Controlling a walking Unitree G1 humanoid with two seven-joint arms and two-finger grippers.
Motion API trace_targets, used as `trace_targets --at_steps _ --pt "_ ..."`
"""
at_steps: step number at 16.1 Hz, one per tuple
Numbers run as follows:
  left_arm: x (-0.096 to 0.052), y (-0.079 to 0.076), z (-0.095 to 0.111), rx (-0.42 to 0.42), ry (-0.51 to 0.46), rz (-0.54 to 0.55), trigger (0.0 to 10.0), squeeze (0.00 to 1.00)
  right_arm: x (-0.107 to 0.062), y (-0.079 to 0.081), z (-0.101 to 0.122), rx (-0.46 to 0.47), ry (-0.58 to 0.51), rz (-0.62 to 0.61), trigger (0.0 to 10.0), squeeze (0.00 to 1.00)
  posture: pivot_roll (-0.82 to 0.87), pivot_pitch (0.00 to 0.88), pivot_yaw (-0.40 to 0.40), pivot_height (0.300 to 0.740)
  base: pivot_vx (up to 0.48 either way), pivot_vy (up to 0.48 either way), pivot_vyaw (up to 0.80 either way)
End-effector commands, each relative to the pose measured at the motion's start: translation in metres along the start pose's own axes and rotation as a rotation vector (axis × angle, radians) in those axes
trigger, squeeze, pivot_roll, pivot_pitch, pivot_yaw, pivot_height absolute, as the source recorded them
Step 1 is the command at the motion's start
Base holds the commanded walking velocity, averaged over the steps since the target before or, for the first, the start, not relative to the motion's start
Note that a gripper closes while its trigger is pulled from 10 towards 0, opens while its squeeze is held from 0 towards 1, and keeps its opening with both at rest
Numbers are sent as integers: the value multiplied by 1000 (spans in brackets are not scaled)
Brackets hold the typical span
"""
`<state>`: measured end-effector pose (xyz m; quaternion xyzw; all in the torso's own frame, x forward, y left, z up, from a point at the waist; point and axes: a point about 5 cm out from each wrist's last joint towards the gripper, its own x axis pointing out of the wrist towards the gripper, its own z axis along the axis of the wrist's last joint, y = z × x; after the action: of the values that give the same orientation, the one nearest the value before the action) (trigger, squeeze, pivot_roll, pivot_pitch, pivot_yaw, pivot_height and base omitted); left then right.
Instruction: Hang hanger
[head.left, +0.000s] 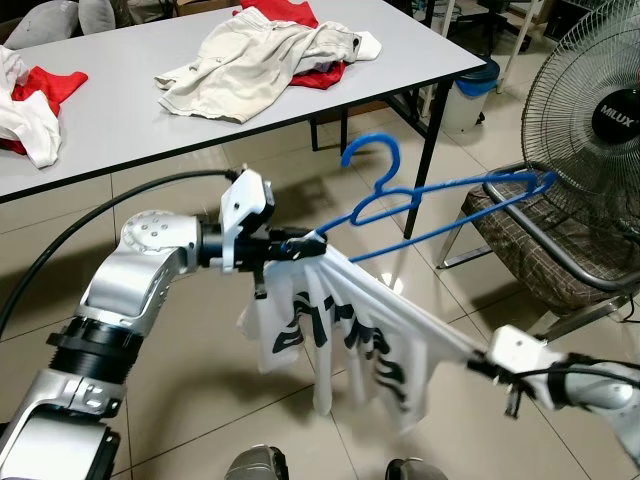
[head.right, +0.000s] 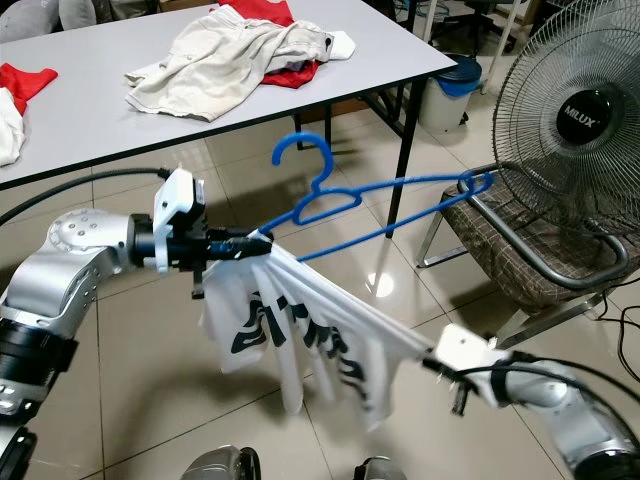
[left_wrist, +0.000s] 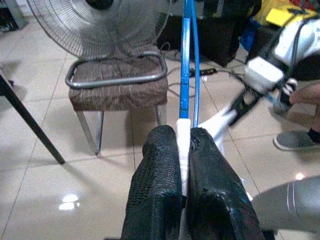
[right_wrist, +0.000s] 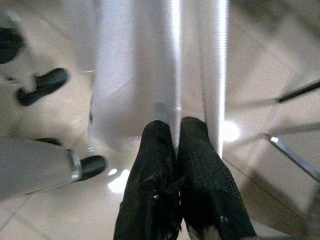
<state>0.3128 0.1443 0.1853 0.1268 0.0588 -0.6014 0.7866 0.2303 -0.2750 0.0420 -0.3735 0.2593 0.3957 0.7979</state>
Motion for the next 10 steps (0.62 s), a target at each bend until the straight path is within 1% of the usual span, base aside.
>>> trace_targets --at_steps 1,3,4,5,6,8,9,10 --pt "-18 8 6 61 11 72 0 0 -18 -6 -27 47 136 -54 0 0 15 40 75 740 0 0 0" --pt "-20 7 0 58 32 79 0 0 -28 -20 -29 47 157 -151 0 0 17 34 71 740 0 0 0" --pt "-23 5 -7 66 74 83 0 0 -41 -37 -31 49 182 -285 0 0 18 30 73 740 0 0 0" --pt "-24 4 -10 69 90 81 0 0 -46 -45 -32 51 186 -343 0 0 16 28 74 740 0 0 0" --pt "-26 2 -15 70 114 75 0 0 -56 -57 -30 57 181 -445 0 0 14 26 77 740 0 0 0" --pt "-24 -7 -22 59 138 38 0 0 -76 -84 -18 73 109 -667 0 0 12 24 81 740 0 0 0" --pt "-22 -9 -24 54 140 29 0 0 -80 -89 -15 68 92 -705 0 0 7 21 84 740 0 0 0" --pt "-18 -13 -27 50 145 15 0 0 -85 -97 -4 51 44 -760 0 0 5 19 86 740 0 0 0"
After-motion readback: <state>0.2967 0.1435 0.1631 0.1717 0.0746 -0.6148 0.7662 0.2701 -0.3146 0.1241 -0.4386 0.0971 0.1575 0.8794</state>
